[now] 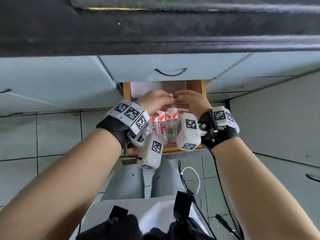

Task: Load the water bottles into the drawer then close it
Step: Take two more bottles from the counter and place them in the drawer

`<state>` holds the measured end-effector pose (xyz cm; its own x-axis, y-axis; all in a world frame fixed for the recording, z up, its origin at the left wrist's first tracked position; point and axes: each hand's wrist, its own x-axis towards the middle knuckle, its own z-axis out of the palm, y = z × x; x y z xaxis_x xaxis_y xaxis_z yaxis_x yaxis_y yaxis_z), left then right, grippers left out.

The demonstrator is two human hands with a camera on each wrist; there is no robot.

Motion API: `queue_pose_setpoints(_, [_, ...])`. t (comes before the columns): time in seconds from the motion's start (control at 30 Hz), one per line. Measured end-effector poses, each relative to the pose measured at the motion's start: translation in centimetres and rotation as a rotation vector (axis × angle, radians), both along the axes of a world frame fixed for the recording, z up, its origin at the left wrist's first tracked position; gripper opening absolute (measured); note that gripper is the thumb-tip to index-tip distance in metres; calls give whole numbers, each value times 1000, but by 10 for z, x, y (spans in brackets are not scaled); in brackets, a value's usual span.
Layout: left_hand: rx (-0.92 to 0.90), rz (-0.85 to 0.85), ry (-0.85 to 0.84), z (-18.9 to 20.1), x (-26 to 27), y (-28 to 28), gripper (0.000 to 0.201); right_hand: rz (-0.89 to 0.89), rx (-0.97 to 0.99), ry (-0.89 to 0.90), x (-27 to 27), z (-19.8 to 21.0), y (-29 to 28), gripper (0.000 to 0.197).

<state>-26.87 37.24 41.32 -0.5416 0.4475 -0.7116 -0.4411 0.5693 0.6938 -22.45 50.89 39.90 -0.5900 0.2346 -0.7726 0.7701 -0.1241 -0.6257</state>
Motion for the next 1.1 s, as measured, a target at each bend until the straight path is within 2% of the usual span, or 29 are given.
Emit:
queue_pose_setpoints(0.07, [96, -65, -10, 36, -4, 13, 21, -34, 4, 69, -1, 36, 10, 18])
queue_pose_setpoints(0.13, [207, -93, -49, 69, -9, 30, 12, -44, 46, 112, -4, 68, 25, 23])
queue_pose_setpoints(0.2, [318, -100, -70, 100, -19, 51, 19, -53, 96, 156, -8, 97, 46, 23])
queue_pose_setpoints(0.33, [451, -90, 60, 153, -54, 99, 20, -78, 158, 295, -28, 141, 101, 26])
queue_pose_setpoints(0.43, [516, 61, 215, 183, -80, 139, 21, -161, 178, 408, -56, 158, 147, 26])
queue_pose_setpoints(0.5, [507, 250, 313, 195, -95, 157, 21, -215, 175, 465, -78, 162, 172, 26])
queue_pose_setpoints(0.6, [478, 434, 351, 204, -109, 162, 9, -226, 153, 527, -108, 165, 191, 25])
queue_pose_setpoints(0.67, [468, 499, 425, 207, -109, 154, 11, -259, 168, 563, -124, 166, 192, 25])
queue_pose_setpoints(0.73, [521, 617, 618, 211, -106, 146, 10, -355, 244, 631, -148, 166, 199, 29])
queue_pose_setpoints(0.8, [620, 796, 834, 213, -105, 138, 8, -406, 385, 715, -168, 164, 206, 48])
queue_pose_setpoints(0.83, [634, 881, 920, 212, -107, 136, 19, -387, 420, 746, -178, 164, 208, 60])
queue_pose_setpoints(0.9, [532, 954, 1020, 204, -115, 137, 50, -313, 424, 761, -197, 167, 212, 89])
queue_pose_setpoints(0.97, [447, 875, 936, 196, -124, 145, 79, -249, 363, 816, -213, 171, 217, 107])
queue_pose_setpoints(1.03, [451, 798, 818, 188, -131, 154, 98, -195, 373, 849, -225, 173, 218, 109])
queue_pose_setpoints(1.1, [419, 793, 784, 185, -134, 158, 98, -166, 421, 817, -230, 173, 220, 102])
